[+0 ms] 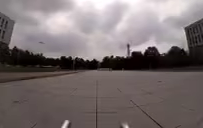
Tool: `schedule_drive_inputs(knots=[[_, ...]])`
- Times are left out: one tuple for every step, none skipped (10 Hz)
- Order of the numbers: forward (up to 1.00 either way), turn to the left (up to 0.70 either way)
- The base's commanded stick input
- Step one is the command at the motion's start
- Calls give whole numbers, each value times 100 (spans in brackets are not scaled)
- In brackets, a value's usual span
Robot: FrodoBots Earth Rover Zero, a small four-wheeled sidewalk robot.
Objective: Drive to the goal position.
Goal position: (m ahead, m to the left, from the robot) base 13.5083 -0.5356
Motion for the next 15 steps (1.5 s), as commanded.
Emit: schedule_drive_inputs(knots=[[100,0],[100,0],[100,-18],[100,-22],[100,-19],[100,-1],[100,0],[100,0],[100,0],[100,0],[100,0],[100,0],[100,0],[100,0],[100,0]])
